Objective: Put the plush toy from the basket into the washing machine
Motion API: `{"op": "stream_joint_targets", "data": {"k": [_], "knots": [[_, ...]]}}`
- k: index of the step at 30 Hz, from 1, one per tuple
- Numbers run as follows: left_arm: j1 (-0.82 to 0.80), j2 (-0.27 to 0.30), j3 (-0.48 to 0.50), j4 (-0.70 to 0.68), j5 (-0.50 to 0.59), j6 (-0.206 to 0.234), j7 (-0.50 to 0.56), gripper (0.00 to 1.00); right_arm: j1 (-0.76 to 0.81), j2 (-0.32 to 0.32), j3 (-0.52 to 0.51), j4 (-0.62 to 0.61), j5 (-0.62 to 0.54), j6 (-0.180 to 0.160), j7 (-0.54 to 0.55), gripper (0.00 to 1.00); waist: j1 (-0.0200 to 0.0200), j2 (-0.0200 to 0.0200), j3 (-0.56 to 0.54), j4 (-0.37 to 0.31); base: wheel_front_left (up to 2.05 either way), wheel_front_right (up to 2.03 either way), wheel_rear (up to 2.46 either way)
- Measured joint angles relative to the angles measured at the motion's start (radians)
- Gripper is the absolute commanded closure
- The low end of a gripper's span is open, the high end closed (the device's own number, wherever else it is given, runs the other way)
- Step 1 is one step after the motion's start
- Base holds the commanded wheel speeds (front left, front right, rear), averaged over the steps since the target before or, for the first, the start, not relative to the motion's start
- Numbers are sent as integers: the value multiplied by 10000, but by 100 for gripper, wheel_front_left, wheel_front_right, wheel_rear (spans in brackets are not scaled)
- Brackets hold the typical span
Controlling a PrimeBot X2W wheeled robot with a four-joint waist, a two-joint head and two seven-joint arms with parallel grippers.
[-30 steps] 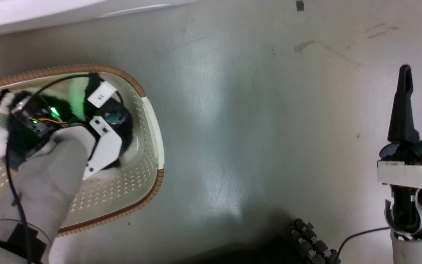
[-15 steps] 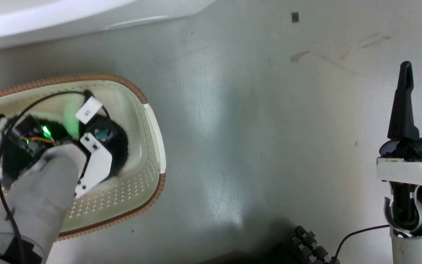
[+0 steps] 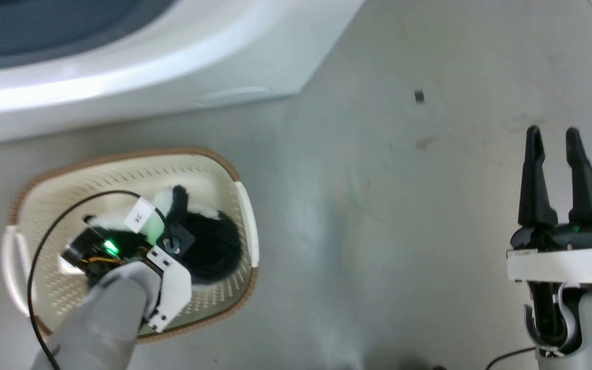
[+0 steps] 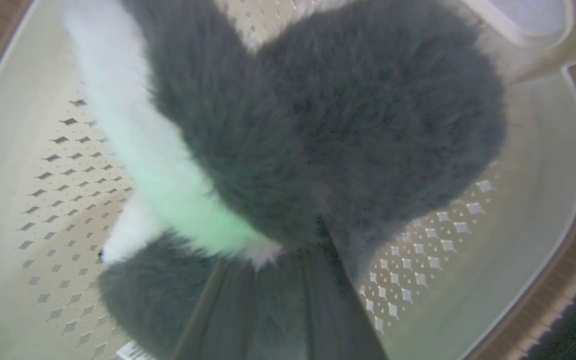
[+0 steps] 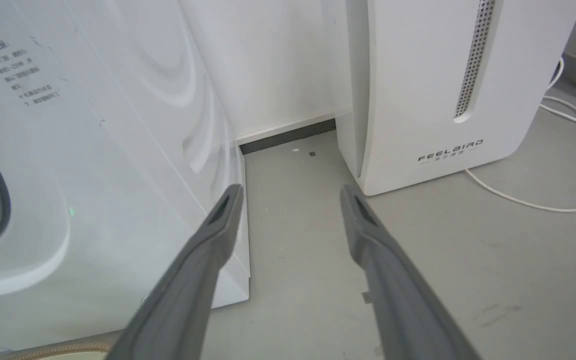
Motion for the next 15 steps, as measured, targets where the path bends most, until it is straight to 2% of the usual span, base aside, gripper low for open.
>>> {"op": "stream_joint_targets", "data": {"k": [15], "knots": [[1144,-1183,111,-75,-667,31,-1022,100,1115,0,-125,405,-616,0,0,0,-1,0,-2511,1103,0,0,0]]}}
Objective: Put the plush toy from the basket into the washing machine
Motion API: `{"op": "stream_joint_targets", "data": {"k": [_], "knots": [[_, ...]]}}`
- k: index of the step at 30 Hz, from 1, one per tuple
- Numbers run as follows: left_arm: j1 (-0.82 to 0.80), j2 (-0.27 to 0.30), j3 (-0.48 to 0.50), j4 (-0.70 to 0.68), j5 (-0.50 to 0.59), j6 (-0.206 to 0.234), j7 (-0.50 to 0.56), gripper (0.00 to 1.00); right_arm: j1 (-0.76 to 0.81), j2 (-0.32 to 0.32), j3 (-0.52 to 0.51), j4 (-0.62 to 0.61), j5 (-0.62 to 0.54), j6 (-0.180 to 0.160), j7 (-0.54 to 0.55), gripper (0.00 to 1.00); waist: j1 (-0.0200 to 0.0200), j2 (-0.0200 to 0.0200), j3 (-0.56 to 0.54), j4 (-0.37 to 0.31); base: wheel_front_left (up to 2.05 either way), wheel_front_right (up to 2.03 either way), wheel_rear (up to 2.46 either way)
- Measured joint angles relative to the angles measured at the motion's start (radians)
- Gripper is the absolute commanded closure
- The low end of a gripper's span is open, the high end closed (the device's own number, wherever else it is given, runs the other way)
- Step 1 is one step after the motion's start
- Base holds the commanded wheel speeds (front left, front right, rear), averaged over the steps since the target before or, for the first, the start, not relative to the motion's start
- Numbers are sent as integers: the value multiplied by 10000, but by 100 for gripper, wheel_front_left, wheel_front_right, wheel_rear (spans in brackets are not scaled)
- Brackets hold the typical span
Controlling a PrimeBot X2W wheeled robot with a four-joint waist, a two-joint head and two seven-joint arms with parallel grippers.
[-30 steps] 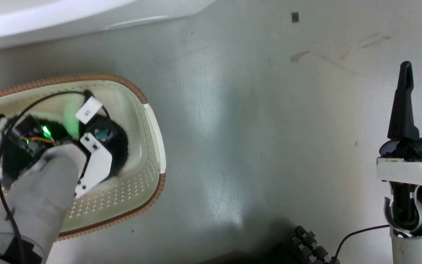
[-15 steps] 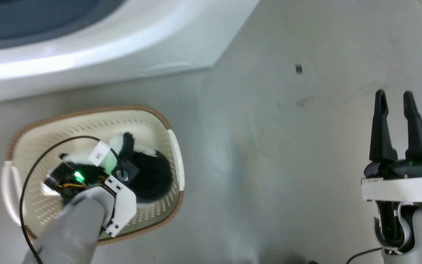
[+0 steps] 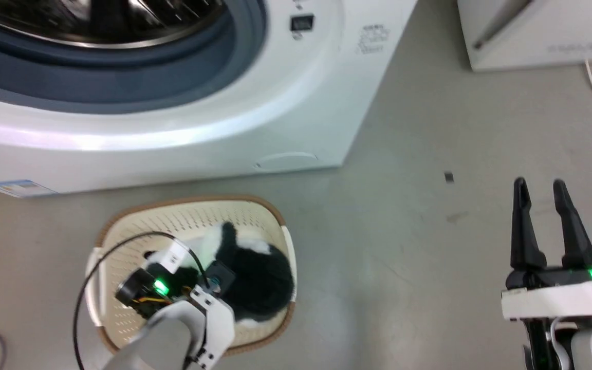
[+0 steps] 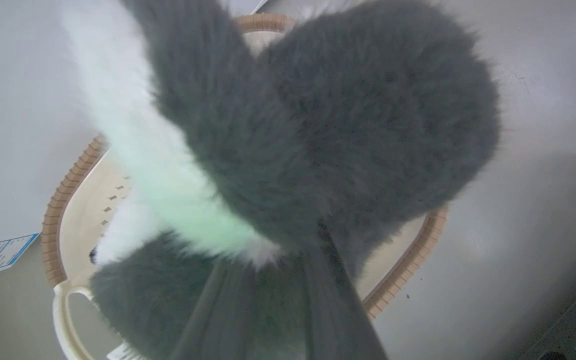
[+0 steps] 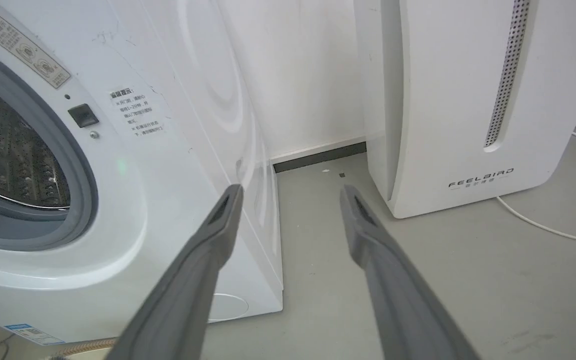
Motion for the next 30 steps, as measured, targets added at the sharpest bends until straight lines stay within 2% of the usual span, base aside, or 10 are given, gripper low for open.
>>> {"op": "stream_joint_targets", "data": {"k": [4,20,30], "knots": [[318,-146,98,-382,-196,155,-36,100,297,0,-138,123,-71,0,0,0,0,0,-548,286,0,0,0],[2150,59,1183,-4228,-788,1066,-77,100,1187,0,-280,268,-324,0,0,0,-1,0,-2287,1147,0,0,0],[2576,435,2343,-6199,-796,1685,-77,100,1317,0,-322,251,-336,0,0,0,-1,0,-2485,1453,0,0,0]]}}
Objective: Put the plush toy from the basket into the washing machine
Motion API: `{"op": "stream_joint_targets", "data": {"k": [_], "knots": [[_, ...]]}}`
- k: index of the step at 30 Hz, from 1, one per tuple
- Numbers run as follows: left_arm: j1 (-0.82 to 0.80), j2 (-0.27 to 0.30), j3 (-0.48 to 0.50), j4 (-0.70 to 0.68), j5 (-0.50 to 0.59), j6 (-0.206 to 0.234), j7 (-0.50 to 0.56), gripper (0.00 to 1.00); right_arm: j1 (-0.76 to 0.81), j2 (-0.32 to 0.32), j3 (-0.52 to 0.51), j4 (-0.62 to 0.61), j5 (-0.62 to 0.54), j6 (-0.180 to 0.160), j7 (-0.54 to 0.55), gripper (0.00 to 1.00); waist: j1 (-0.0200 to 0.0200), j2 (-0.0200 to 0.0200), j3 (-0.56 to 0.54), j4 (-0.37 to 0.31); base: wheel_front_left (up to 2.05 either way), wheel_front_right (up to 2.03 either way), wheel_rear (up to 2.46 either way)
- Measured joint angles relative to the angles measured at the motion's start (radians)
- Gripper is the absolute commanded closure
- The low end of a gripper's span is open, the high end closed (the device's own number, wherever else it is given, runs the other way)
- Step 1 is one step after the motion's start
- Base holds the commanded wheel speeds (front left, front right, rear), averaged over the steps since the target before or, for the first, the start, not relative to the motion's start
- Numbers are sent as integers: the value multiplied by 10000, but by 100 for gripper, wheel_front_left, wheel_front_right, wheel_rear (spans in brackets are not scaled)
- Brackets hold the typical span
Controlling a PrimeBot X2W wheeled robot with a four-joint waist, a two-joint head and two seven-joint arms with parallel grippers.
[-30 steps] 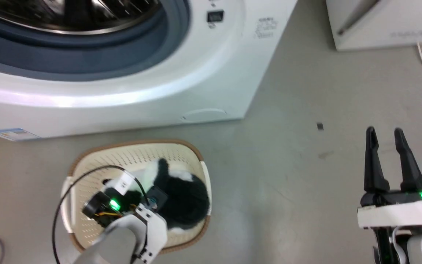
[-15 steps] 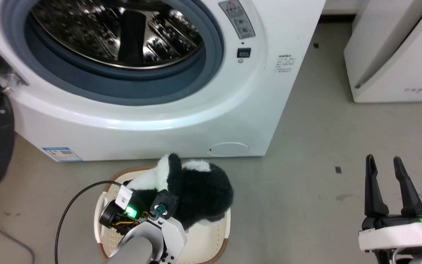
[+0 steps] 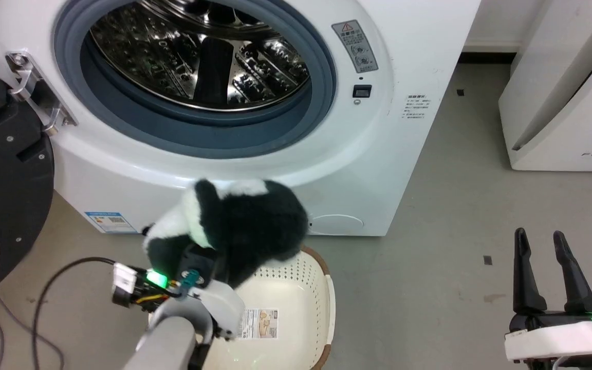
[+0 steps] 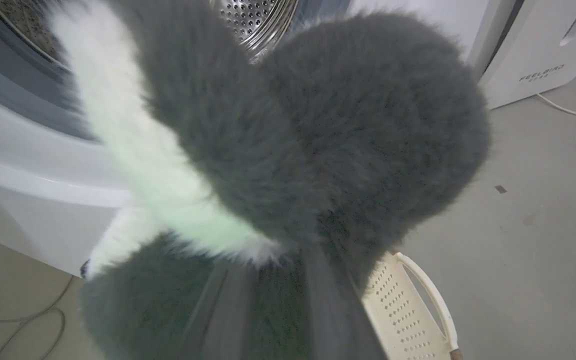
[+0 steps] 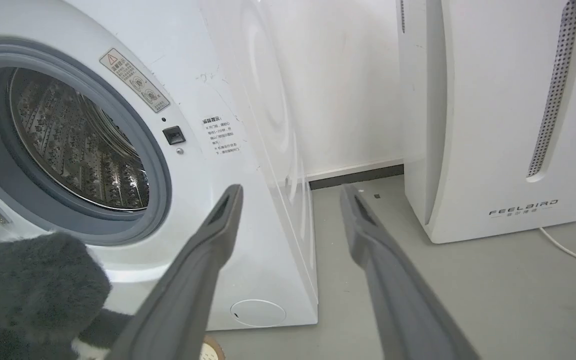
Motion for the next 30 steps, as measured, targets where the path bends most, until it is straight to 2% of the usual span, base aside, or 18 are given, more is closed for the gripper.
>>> {"op": "stream_joint_targets", "data": {"k": [6,12,21,30], "knots": [[-354,115,803,-385,-65,244,0,100,-65,0,50,-36,2,0,0,0,1,0,384,-71,0,0,0],[-1064,203,1455,-637,35,268,0,100,-308,0,61,-50,8,0,0,0,1,0,851,-311,0,0,0],[-2438,548,2259,-424,230,150,0,100,-846,0,105,-86,35,0,0,0,2,0,1715,-704,0,0,0],[-3838,813,2671,-111,573,-23,0,100,-1251,0,219,-104,221,0,0,0,3,0,2450,-1170,0,0,0]]}}
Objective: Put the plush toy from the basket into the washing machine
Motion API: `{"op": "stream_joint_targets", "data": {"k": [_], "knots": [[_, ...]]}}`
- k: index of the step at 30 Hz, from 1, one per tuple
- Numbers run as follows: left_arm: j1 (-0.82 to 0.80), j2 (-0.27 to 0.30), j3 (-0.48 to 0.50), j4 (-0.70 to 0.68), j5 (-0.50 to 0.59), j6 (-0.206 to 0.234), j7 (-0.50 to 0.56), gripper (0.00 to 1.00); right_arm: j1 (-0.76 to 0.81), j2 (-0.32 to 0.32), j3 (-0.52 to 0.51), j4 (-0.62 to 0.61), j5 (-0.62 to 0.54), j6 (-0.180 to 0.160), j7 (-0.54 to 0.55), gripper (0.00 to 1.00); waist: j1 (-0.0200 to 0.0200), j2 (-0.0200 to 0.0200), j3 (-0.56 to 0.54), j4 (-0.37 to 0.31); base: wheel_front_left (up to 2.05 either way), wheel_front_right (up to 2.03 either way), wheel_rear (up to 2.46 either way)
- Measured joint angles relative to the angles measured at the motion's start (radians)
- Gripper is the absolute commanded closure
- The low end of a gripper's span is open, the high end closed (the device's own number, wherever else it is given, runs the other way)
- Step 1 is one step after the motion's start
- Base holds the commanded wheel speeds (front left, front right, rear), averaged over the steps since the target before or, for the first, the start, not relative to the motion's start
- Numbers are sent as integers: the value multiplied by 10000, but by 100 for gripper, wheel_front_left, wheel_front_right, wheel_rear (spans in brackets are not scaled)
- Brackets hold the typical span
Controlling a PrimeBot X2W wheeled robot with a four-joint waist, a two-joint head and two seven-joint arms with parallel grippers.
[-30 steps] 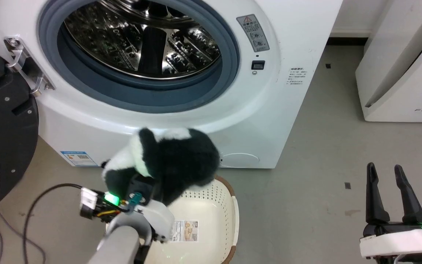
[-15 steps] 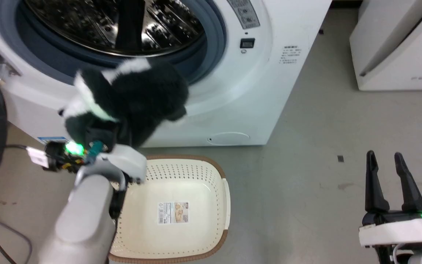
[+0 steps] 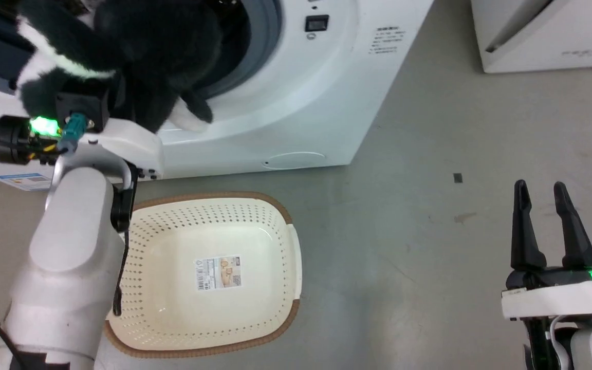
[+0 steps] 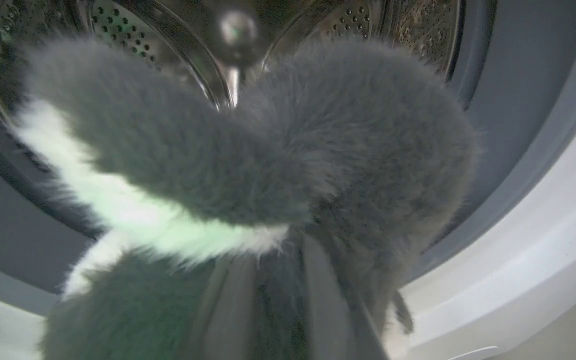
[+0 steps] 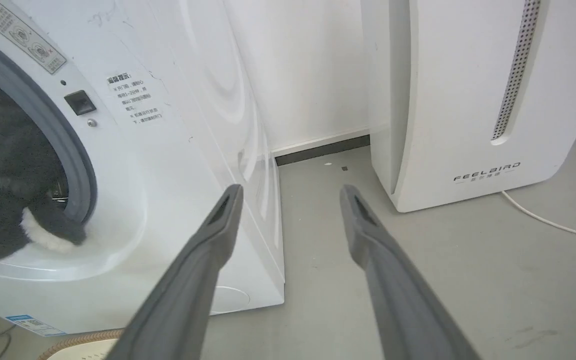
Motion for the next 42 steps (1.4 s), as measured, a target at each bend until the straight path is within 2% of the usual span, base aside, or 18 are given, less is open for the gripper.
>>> {"op": "stream_joint_targets", "data": {"k": [7,19,33,42], "knots": [[-1011,297,157,533,161,-58,0,100,-303,0,121,-13,180,0,0,0,0,0,524,-409,0,0,0],[-3474,1381,207,1952,458,-445,0,100,-715,-2,305,-29,635,0,0,0,1,0,1568,-1271,0,0,0],[-6086,2383,113,3131,775,-412,0,100,-1121,-2,633,-86,1189,0,0,0,1,0,2896,-2139,0,0,0],[-6555,2638,-127,3478,941,-355,0,100,-1165,0,949,-84,1317,0,0,0,0,0,3163,-2415,0,0,0]]}}
